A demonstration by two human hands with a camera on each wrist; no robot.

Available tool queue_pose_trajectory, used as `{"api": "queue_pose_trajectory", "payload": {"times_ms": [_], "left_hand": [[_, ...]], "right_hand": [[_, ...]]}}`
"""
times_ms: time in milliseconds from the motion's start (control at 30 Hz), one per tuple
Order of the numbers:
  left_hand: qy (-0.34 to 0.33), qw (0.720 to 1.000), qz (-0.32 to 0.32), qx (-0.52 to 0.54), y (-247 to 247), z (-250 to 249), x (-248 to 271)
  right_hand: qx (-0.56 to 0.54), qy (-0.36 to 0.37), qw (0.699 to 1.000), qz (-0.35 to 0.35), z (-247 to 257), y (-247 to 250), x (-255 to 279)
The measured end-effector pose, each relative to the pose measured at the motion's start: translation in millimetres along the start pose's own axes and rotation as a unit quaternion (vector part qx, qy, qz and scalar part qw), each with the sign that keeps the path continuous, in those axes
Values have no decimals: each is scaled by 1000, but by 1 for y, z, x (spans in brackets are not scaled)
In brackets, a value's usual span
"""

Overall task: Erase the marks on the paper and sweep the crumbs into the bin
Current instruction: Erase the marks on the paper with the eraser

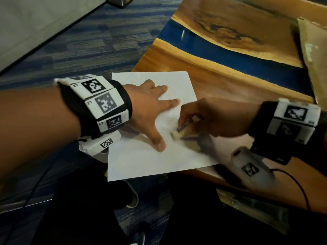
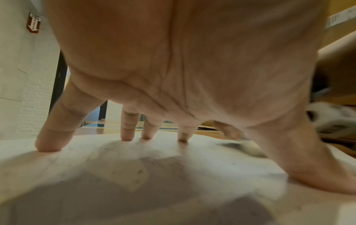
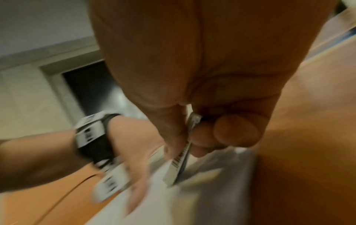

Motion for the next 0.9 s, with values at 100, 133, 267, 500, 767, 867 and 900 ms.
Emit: {"api": "queue_pose_trajectory", "payload": {"times_ms": [100, 133, 267, 500, 767, 867, 900], "left_hand": [[1, 1000, 3, -11, 3, -3, 0], [1, 1000, 5, -16, 4, -4, 0], [2, 999, 14, -38, 9, -7, -3], [13, 997, 34, -65, 15, -14, -6], [21, 995, 47, -83, 20, -21, -10], [20, 995, 51, -82, 20, -21, -9], [22, 995, 54, -80, 21, -21, -9]], "right_hand": [[46, -97, 986, -130, -26, 26, 4], [42, -89, 987, -124, -26, 24, 7], [-13, -17, 1000, -2, -9, 4, 9], [-21, -17, 1000, -2, -13, 6, 12], [0, -23, 999, -31, -20, 8, 12], [2, -35, 999, -12, -29, 12, 6], [16, -62, 996, -57, -34, 20, 4]]}}
Point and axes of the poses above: each hand's wrist, its own x-axis away from the middle knuckle, its own y-axis out of the back of the hand, z = x × y, the point moved 3 cm from there along -x, towards the middle knuckle, and after that the axes turned 4 degrees about -z, right-handed, at the moved point
